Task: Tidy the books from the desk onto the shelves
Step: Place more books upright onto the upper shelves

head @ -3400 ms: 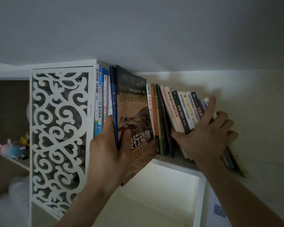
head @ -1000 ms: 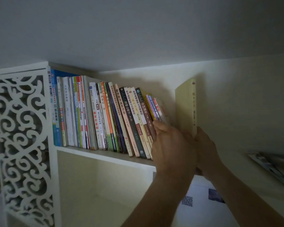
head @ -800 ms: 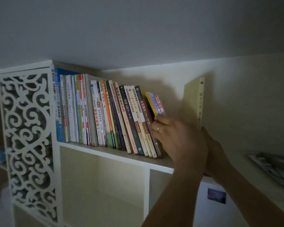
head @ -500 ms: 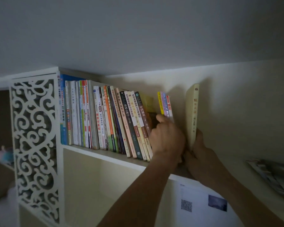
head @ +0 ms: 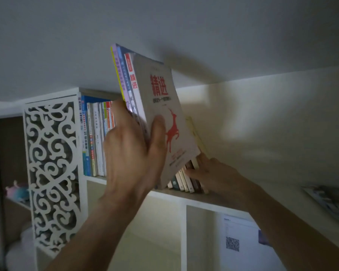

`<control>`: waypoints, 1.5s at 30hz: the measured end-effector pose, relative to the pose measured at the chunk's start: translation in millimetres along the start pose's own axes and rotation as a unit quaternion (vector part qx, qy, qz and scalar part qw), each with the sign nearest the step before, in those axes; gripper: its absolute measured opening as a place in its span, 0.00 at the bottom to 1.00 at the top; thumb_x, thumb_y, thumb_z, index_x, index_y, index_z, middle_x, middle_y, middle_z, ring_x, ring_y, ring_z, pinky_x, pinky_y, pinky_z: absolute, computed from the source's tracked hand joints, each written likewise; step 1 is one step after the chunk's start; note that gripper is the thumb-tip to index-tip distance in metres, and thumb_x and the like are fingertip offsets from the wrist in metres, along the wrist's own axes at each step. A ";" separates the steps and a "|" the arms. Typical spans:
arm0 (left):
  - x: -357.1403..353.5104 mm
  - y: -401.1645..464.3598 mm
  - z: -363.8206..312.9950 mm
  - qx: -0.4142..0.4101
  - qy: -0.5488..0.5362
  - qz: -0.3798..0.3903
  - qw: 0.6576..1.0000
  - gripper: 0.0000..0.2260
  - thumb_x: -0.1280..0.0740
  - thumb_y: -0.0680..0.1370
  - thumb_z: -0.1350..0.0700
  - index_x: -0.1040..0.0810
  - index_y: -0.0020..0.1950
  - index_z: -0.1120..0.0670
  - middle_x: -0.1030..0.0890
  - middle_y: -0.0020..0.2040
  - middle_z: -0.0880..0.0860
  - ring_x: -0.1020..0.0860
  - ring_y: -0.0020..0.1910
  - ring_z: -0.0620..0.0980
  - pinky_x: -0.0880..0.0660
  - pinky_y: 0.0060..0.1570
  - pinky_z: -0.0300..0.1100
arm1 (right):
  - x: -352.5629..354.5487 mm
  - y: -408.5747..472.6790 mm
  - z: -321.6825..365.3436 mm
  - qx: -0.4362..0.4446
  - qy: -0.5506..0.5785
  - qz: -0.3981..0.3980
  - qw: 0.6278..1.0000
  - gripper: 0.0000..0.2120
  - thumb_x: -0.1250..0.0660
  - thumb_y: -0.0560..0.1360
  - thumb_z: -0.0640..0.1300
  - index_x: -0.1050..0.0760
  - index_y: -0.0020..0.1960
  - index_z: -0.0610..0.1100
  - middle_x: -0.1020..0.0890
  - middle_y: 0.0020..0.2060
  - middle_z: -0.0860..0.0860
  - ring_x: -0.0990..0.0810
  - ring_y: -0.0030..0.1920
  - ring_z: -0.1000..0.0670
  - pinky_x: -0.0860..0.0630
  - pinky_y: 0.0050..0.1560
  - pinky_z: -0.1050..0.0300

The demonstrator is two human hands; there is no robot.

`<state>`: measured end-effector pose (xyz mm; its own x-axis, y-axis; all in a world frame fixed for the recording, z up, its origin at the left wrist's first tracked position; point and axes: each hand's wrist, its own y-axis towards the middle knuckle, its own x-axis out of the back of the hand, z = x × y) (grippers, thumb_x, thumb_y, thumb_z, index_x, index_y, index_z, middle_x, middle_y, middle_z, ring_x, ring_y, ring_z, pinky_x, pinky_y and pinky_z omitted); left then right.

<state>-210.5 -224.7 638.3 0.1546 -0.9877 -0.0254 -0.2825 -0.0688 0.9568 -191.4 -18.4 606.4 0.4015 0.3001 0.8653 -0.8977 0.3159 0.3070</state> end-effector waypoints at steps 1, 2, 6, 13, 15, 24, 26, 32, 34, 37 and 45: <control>-6.4 -2.6 -1.8 0.015 -0.021 0.001 1.000 0.14 0.37 0.83 0.48 0.36 0.60 0.55 0.20 0.43 0.40 0.17 0.36 0.38 0.20 0.31 0.34 | 0.7 -4.5 -9.1 0.010 0.049 0.011 0.999 0.27 0.41 0.77 0.64 0.45 0.74 0.64 0.24 0.59 0.48 0.23 0.60 0.43 0.25 0.61 0.42; -15.1 -4.7 -3.8 0.029 -0.042 0.004 0.999 0.15 0.37 0.82 0.47 0.36 0.60 0.55 0.19 0.44 0.43 0.15 0.37 0.40 0.18 0.31 0.38 | 1.4 -9.9 -19.6 0.017 0.094 0.027 0.995 0.22 0.37 0.77 0.59 0.37 0.69 0.64 0.24 0.57 0.49 0.23 0.59 0.45 0.25 0.62 0.42; -63.9 -8.2 -16.3 0.044 -0.045 0.026 0.998 0.12 0.37 0.82 0.49 0.38 0.56 0.53 0.18 0.43 0.48 0.17 0.32 0.45 0.19 0.29 0.38 | 2.4 -26.8 -49.3 0.029 0.112 -0.006 0.993 0.23 0.21 0.67 0.58 0.22 0.60 0.60 0.16 0.54 0.60 0.18 0.54 0.59 0.21 0.60 0.51; -133.0 -36.3 -14.8 0.095 -0.013 0.073 0.993 0.12 0.40 0.85 0.48 0.36 0.59 0.55 0.16 0.45 0.53 0.18 0.33 0.48 0.21 0.30 0.36 | 28.6 -55.7 -96.5 -0.072 0.207 -0.225 0.949 0.42 0.19 0.64 0.36 0.32 0.73 0.52 0.22 0.60 0.50 0.21 0.55 0.46 0.23 0.57 0.46; -146.0 -46.8 -10.4 0.110 0.013 0.110 0.988 0.13 0.42 0.85 0.46 0.37 0.62 0.54 0.15 0.48 0.53 0.18 0.36 0.46 0.23 0.33 0.33 | 27.9 -64.2 -78.4 -0.040 0.286 -0.105 0.952 0.50 0.14 0.58 0.44 0.37 0.71 0.64 0.26 0.59 0.55 0.23 0.56 0.51 0.21 0.53 0.52; -96.3 -42.6 24.6 -0.078 0.153 0.088 0.981 0.19 0.47 0.86 0.42 0.25 0.65 0.52 0.21 0.54 0.54 0.23 0.46 0.47 0.23 0.42 0.41 | 12.8 -45.4 -38.6 -0.018 0.091 -0.063 0.994 0.47 0.32 0.47 0.82 0.37 0.63 0.70 0.21 0.50 0.65 0.20 0.47 0.63 0.26 0.45 0.69; -85.4 -46.2 62.4 -0.004 0.213 0.100 0.972 0.29 0.46 0.83 0.35 0.40 0.81 0.46 0.39 0.78 0.63 0.38 0.76 0.61 0.33 0.72 0.59 | -1.5 -35.1 -26.3 -0.013 0.047 -0.077 0.996 0.55 0.38 0.47 0.87 0.43 0.70 0.68 0.23 0.55 0.63 0.22 0.52 0.59 0.24 0.55 0.60; -94.6 -48.9 150.6 -0.053 0.193 0.226 0.953 0.46 0.45 0.76 0.26 0.64 0.83 0.47 0.68 0.81 0.63 0.69 0.81 0.60 0.55 0.78 0.67 | -23.8 12.3 -20.2 -0.083 -0.048 -0.162 0.982 0.64 0.42 0.43 0.90 0.41 0.71 0.55 0.24 0.61 0.52 0.23 0.58 0.47 0.22 0.59 0.47; -92.4 -40.1 165.6 -0.085 0.191 0.220 0.953 0.46 0.43 0.77 0.28 0.61 0.84 0.49 0.67 0.81 0.64 0.67 0.81 0.61 0.56 0.79 0.65 | -28.8 26.8 -12.7 -0.073 -0.007 -0.167 0.983 0.61 0.36 0.44 0.87 0.38 0.68 0.53 0.22 0.57 0.54 0.20 0.53 0.50 0.19 0.53 0.51; -79.6 -24.9 188.6 -0.137 0.261 0.221 0.930 0.44 0.47 0.78 0.27 0.60 0.84 0.50 0.64 0.82 0.65 0.63 0.82 0.61 0.55 0.80 0.61 | -49.0 40.3 5.1 -0.053 0.041 -0.192 0.979 0.62 0.33 0.43 0.85 0.38 0.67 0.50 0.22 0.56 0.54 0.19 0.53 0.51 0.18 0.51 0.51; -62.3 -27.8 165.0 -0.168 0.254 0.213 0.928 0.42 0.46 0.81 0.29 0.56 0.84 0.53 0.61 0.83 0.60 0.60 0.83 0.57 0.52 0.81 0.58 | -41.0 26.0 -1.6 0.012 0.085 -0.139 0.987 0.69 0.25 0.46 0.79 0.52 0.78 0.57 0.27 0.70 0.55 0.22 0.64 0.49 0.22 0.63 0.46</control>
<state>-368.5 -184.4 565.5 0.5480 -0.7153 0.4337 -0.1223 0.4444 0.8874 -230.9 -21.1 578.3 0.6549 0.3524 0.6685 -0.7524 0.3863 0.5335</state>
